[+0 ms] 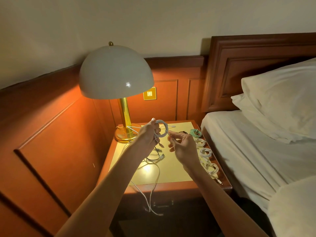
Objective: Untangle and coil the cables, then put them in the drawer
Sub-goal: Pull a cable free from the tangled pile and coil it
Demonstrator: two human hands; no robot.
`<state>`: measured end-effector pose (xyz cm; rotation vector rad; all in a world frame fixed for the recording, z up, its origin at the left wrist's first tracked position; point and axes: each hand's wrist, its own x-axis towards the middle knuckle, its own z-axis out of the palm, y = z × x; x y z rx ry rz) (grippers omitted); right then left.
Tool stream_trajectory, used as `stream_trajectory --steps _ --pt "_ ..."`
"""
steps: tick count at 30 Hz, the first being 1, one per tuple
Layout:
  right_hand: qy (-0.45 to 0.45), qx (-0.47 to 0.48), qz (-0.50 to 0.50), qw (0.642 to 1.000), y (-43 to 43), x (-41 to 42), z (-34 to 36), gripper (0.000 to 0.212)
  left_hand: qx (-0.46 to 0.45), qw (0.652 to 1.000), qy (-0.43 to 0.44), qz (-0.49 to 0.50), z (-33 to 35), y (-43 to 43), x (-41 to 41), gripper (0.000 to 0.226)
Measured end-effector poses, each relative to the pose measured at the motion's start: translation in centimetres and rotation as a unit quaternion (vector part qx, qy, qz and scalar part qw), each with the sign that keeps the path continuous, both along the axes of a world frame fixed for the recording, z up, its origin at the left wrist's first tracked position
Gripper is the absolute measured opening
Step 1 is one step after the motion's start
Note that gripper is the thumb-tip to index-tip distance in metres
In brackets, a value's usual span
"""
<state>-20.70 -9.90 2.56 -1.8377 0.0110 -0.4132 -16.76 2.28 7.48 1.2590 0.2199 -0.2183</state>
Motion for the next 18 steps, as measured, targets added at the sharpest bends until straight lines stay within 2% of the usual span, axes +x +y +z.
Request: stream_trajectory --steps 2,5,9,12,16,18 --pt "0.032 0.084 -0.001 0.996 0.5 0.1 0.0 0.028 -0.005 1.0 0.003 -0.002 -0.1 -0.3 0.0 0.031" --pt "0.047 0.144 -0.022 0.988 1.3 0.0 0.4 0.026 0.007 1.0 0.002 0.002 -0.4 -0.7 0.3 0.03" --pt "0.064 0.266 0.008 0.962 1.1 -0.4 1.1 0.025 0.023 0.999 -0.001 0.027 -0.3 -1.0 0.7 0.03" --pt "0.088 0.339 0.066 0.934 0.7 -0.9 1.6 0.025 0.035 0.999 0.007 0.035 -0.6 -0.9 1.1 0.029" --pt "0.151 0.377 0.163 0.899 0.6 -0.9 1.9 0.025 0.05 0.998 0.011 0.044 -1.2 -0.8 1.1 0.038" --pt "0.161 0.379 0.18 0.893 0.8 -1.0 2.0 0.024 0.05 0.998 0.002 0.044 -1.3 -0.8 1.0 0.039"
